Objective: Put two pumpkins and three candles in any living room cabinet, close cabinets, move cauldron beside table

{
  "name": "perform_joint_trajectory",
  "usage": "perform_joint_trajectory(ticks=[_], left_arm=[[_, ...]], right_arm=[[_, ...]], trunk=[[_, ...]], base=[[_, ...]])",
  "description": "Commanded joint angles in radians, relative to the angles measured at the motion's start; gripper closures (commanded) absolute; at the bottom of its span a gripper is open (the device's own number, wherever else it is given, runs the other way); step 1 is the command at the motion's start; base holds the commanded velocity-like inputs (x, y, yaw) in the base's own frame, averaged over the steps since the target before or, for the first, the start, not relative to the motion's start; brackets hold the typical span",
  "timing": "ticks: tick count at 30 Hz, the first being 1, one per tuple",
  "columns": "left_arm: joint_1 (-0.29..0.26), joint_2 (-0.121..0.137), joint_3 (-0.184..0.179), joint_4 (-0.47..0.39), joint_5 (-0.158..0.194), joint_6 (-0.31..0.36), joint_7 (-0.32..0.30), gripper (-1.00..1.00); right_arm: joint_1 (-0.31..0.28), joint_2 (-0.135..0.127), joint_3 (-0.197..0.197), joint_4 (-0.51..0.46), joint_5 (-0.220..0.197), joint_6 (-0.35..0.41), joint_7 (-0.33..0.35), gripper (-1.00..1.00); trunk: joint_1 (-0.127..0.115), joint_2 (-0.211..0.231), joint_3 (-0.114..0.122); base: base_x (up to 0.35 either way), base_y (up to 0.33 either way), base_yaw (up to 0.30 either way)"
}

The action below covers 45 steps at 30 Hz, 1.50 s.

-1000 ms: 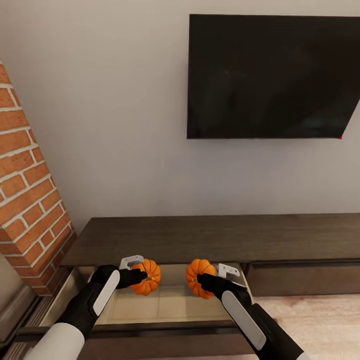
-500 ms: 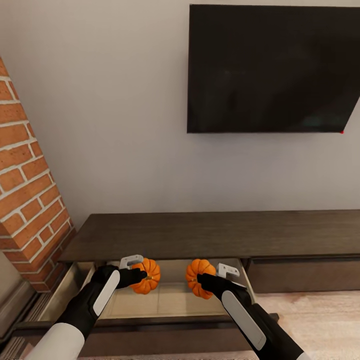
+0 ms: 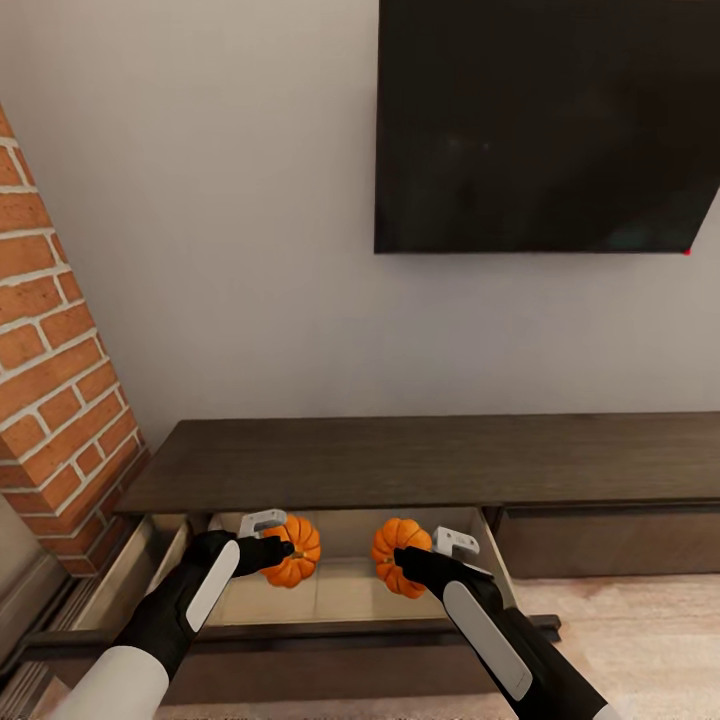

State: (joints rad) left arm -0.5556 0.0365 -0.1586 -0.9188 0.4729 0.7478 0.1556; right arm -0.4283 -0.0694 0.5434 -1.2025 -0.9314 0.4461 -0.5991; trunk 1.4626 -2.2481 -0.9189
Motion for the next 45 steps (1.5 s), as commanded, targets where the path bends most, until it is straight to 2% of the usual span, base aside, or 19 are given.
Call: perform_joint_trajectory(ticks=[1,15,23,36,41,43,44,45], left_arm=[[-0.001,0.001,-0.004,-0.002,0.01,0.002,0.012,1.0],[0.0,0.0,-0.004,-0.002,0.01,0.002,0.012,1.0],[-0.001,0.0,-0.004,-0.007,0.01,0.002,0.012,1.0],[-0.001,0.002,-0.004,-0.002,0.011,0.004,0.012,1.0],[-0.001,-0.003,-0.004,0.001,0.014,0.004,0.013,1.0],[-0.001,-0.004,-0.005,0.002,0.016,0.004,0.013,1.0],[-0.001,-0.004,-0.005,0.003,0.016,0.004,0.013,1.0],[-0.001,-0.005,-0.005,0.006,0.016,0.003,0.013,1.0]], right_arm=[[-0.001,-0.001,0.003,-0.002,-0.006,0.0,-0.008,1.0],[-0.001,-0.001,0.001,-0.002,-0.006,0.0,-0.008,1.0],[-0.001,-0.001,0.002,-0.002,-0.006,0.0,-0.008,1.0],[-0.001,0.0,0.003,-0.001,-0.001,-0.002,-0.009,1.0],[-0.002,0.003,0.005,0.056,0.001,-0.003,-0.025,1.0],[-0.004,0.021,0.005,0.084,0.003,-0.004,-0.025,1.0],[-0.009,0.037,0.006,0.097,0.003,-0.004,-0.025,1.0],[-0.03,0.063,0.006,0.126,0.007,-0.004,-0.025,1.0]], trunk=[[0.004,-0.008,-0.004],[0.057,-0.106,-0.048],[0.057,-0.106,-0.048],[0.057,-0.106,-0.048],[0.057,-0.106,-0.048],[0.057,-0.106,-0.048],[0.057,-0.106,-0.048],[0.057,-0.106,-0.048]], base=[[0.0,0.0,0.0],[0.0,0.0,0.0],[0.003,0.0,0.0],[0.134,0.0,0.0],[0.019,0.0,0.0],[0.003,0.0,0.0],[0.001,0.0,0.0],[0.0,0.0,0.0]])
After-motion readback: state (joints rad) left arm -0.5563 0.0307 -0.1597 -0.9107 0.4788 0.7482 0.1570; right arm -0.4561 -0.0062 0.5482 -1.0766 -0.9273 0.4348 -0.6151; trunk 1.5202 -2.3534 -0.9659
